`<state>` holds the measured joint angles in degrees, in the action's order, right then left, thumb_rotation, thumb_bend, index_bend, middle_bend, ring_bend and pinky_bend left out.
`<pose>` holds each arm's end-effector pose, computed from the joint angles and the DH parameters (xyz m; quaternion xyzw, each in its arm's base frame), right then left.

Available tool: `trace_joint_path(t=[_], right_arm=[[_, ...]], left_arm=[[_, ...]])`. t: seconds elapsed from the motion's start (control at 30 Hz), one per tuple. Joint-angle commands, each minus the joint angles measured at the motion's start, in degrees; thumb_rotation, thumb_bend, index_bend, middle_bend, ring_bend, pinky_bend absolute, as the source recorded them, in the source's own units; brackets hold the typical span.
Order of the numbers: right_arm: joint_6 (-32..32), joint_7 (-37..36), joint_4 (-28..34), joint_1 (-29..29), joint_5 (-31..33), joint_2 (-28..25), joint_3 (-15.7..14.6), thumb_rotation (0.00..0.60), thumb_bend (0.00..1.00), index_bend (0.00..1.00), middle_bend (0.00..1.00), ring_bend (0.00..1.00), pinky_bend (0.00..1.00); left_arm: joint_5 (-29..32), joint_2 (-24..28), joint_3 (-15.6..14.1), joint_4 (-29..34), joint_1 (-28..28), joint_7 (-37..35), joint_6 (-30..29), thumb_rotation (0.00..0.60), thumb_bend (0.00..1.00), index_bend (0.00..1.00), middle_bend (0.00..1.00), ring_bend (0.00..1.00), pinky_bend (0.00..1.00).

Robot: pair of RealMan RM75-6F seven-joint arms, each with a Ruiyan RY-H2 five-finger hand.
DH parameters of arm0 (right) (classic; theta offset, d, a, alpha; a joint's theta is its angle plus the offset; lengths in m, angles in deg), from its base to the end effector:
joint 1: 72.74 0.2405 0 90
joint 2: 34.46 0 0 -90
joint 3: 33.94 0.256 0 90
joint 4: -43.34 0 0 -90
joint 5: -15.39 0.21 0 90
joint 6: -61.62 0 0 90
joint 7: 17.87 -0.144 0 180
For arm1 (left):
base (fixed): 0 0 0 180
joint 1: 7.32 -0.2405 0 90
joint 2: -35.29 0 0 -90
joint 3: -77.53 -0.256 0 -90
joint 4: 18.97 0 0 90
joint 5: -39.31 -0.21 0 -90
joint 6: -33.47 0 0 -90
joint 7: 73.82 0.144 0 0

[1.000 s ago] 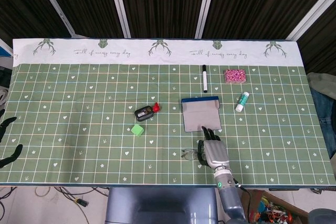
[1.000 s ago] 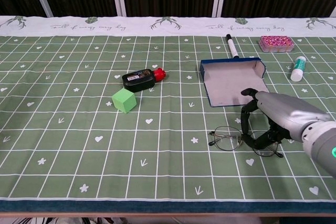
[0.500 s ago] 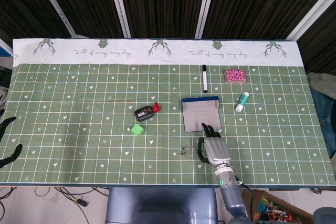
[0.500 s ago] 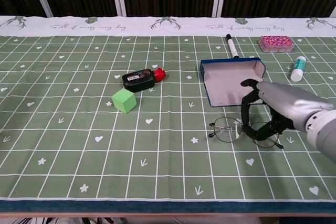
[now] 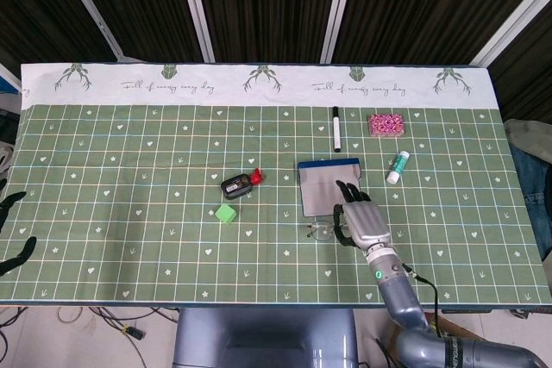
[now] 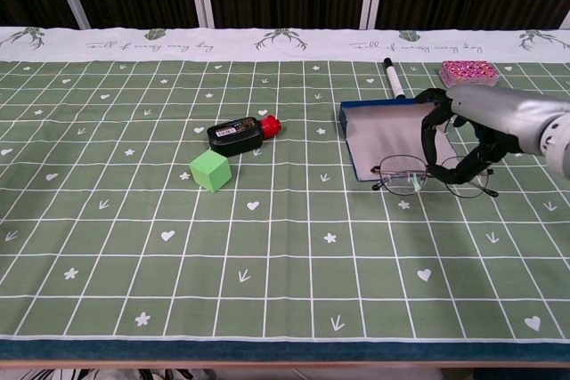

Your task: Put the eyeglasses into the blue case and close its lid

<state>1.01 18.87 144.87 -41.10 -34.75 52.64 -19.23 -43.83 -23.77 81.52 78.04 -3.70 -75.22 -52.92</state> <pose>-0.1604 -0.2951 -0.0022 0.6836 -0.4718 0.3256 0.4516 -0.3082 0.1774 0.1878 -0.5641 -0.3959 -0.3946 0.6078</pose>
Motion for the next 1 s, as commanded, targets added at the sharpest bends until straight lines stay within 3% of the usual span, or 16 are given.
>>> trace_joint_path(t=[0.03, 0.37, 0.67, 1.0], right_arm=[[5.4, -2.2, -2.8, 3.1, 2.7, -3.0, 2.5, 0.600, 0.51, 0.65, 0.00, 0.02, 0.16], [9.6, -5.7, -8.6, 7.7, 3.2, -5.5, 5.3, 0.600, 0.51, 0.68, 0.00, 0.02, 0.14], [14.2, -8.1, -16.0, 11.4, 2.3, -4.4, 4.6, 0.600, 0.51, 0.69, 0.00, 0.00, 0.14], [23.1, -16.1, -25.6, 15.2, -3.0, -2.0, 3.1, 0.600, 0.51, 0.69, 0.00, 0.00, 0.14]], left_arm=[[0.1, 0.0, 0.1, 0.0, 0.0, 0.0, -0.1, 0.600, 0.32, 0.15, 0.00, 0.00, 0.00], [0.1, 0.0, 0.2, -0.1, 0.0, 0.2, -0.2, 0.600, 0.32, 0.15, 0.00, 0.00, 0.00], [0.2, 0.0, 0.2, -0.1, 0.0, 0.2, -0.2, 0.600, 0.32, 0.15, 0.00, 0.00, 0.00], [0.3, 0.1, 0.3, -0.2, -0.1, 0.0, -0.2, 0.600, 0.32, 0.15, 0.00, 0.00, 0.00]])
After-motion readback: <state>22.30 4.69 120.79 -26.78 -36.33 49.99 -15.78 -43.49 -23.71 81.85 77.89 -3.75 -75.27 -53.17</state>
